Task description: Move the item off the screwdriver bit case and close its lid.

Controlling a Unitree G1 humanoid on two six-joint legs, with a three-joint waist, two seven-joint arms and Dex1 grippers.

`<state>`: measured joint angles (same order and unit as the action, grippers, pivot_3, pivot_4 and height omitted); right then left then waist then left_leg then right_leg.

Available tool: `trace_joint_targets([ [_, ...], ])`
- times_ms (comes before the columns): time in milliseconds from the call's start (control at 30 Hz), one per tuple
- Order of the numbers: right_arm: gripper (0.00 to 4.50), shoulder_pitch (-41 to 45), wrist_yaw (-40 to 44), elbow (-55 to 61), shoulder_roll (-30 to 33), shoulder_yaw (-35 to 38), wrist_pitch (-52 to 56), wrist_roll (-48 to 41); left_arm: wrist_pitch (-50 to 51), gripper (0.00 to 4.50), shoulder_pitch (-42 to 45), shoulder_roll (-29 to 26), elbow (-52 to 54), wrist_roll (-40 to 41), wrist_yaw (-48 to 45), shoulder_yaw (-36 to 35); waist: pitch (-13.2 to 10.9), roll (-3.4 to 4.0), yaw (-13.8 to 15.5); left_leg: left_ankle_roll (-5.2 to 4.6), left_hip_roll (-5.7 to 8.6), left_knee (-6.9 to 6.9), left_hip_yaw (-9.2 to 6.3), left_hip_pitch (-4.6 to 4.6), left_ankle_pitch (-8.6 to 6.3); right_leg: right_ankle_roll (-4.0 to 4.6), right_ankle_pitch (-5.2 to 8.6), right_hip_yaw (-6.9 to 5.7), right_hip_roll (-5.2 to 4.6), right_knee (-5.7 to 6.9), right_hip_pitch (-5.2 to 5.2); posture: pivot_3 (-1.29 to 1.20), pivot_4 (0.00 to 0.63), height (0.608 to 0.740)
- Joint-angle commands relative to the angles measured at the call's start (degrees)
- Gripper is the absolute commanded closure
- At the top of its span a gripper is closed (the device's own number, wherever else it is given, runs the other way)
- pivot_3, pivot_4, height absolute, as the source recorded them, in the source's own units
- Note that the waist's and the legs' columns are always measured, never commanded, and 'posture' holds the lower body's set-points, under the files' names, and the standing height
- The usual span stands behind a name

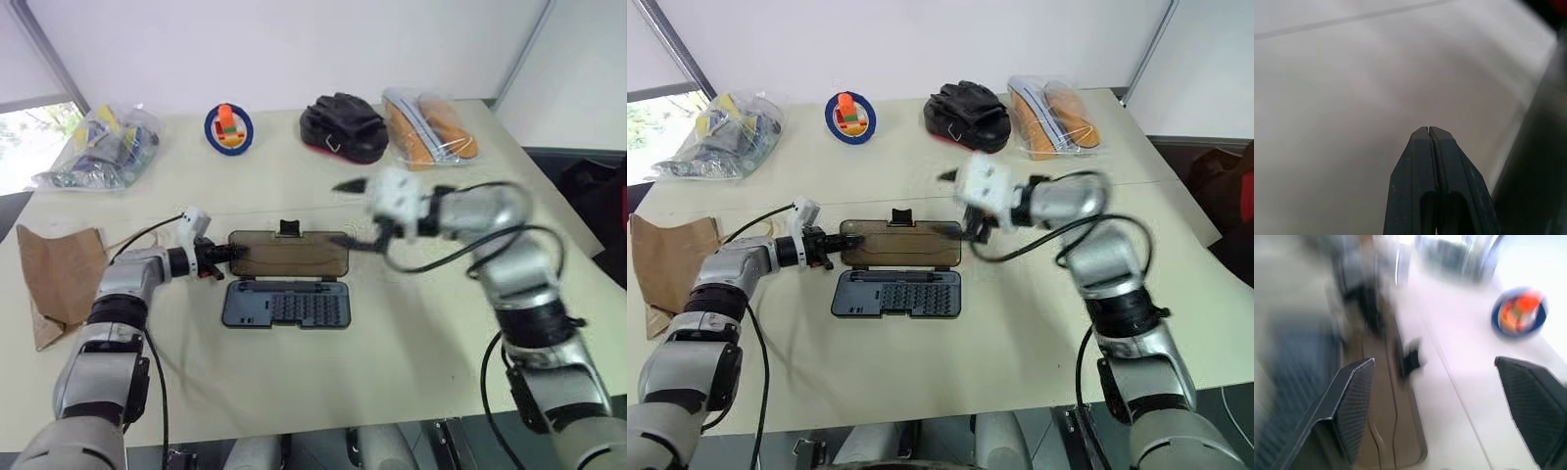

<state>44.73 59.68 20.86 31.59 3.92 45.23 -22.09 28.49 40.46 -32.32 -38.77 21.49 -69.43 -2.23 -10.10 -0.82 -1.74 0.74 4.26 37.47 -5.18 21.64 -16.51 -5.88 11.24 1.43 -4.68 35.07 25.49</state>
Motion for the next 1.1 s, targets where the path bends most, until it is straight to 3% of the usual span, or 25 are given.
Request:
trace_joint_targets([
  [33, 0.26, 0.29, -3.47, 3.96, 0.64, 10.61, 14.02, -13.93, 8.23, 4.5, -3.41, -3.67, 14.88, 5.69, -3.53, -1.93, 0.01, -0.03, 0.15, -0.01, -0.01, -0.02, -0.01, -0.02, -0.01, 0.01, 0.0, 0.0, -0.05, -0.01, -0.01, 0.0, 0.15, 0.74],
  [167, 0.26, -0.21, -8.55, 3.84, 0.46, 13.75, 18.3, -19.12, 19.55, 4.5, -15.54, -11.68, 38.27, 12.26, -7.47, 0.75, -0.03, 0.09, -0.64, -0.01, -0.03, -0.24, 0.09, -0.15, -0.01, 0.03, 0.01, 0.08, -0.15, -0.07, -0.02, 0.0, 0.15, 0.74],
  [300, 0.26, -0.87, -11.12, 4.3, 1.43, 12.63, 18.5, -21.2, 23.56, 4.5, -22.81, -16.51, 50.4, 15.8, -7.97, 1.44, -0.09, 0.18, -0.48, -0.02, -0.05, -0.32, 0.14, -0.14, -0.02, 0.04, 0.03, 0.12, -0.16, -0.08, 0.02, 0.0, 0.15, 0.74],
  [400, 0.26, -5.73, -10.84, 7.56, 4.77, 2.77, 14.82, -16.14, 24.55, 4.5, -18.7, -13.75, 48.48, 17.71, -2.36, -2.81, -0.09, 0.1, 0.61, -0.02, -0.05, -0.21, 0.1, -0.17, -0.01, 0.04, 0.02, 0.02, -0.11, -0.06, -0.08, 0.0, 0.15, 0.74],
  [533, 0.26, -11.41, -9.99, 10.28, 8.49, -12.83, 6.0, -6.59, 25.67, 4.5, -2.81, -8.75, 36.75, 21.29, 5.02, -9.35, -0.35, -0.29, 1.51, -0.03, -0.06, 0.17, 0.02, -0.04, 0.0, -0.01, 0.03, -0.23, 0.06, -0.06, -0.16, 0.0, 0.15, 0.74],
  [633, 1.08, -12.82, -11.28, 9.13, 6.92, -19.15, 1.76, -2.42, 20.1, 4.5, 1.66, -8.09, 31.4, 16.27, 4.36, -5.77, -0.35, -0.25, 0.63, -0.11, 0.01, 0.39, 0.12, 0.04, -0.06, -0.04, 0.01, -0.14, 0.0, -0.03, -0.15, 0.0, 0.15, 0.74],
  [833, 4.13, -15.31, -11.14, 7.51, 5.0, -28.26, -3.16, 3.81, 0.06, 4.5, 7.39, -3.78, 11.04, -0.64, 0.56, 8.03, -0.36, -0.3, 1.08, -0.09, 0.01, 0.37, 0.23, -0.03, -0.06, -0.03, 0.01, 0.0, 0.05, -0.01, -0.15, 0.0, 0.15, 0.74],
  [867, 4.44, -15.23, -11.08, 7.43, 4.89, -28.71, -3.23, 4.25, -1.83, 4.5, 8.39, -2.9, 7.89, -2.12, 0.26, 8.93, -0.37, -0.32, 1.23, -0.09, 0.01, 0.4, 0.22, 0.0, -0.06, -0.03, 0.0, -0.01, 0.05, 0.0, -0.14, 0.0, 0.15, 0.74],
  [1100, 4.44, -15.55, -11.48, 11.16, 3.84, -30.03, 0.76, 3.45, -14.34, 4.5, 14.14, 2.36, -9.69, -11.8, -5.94, 15.29, -0.42, -0.4, 1.16, -0.18, 0.04, 0.59, 0.15, 0.35, -0.11, -0.06, -0.02, -0.08, 0.02, -0.03, 0.04, 0.0, 0.15, 0.74],
])
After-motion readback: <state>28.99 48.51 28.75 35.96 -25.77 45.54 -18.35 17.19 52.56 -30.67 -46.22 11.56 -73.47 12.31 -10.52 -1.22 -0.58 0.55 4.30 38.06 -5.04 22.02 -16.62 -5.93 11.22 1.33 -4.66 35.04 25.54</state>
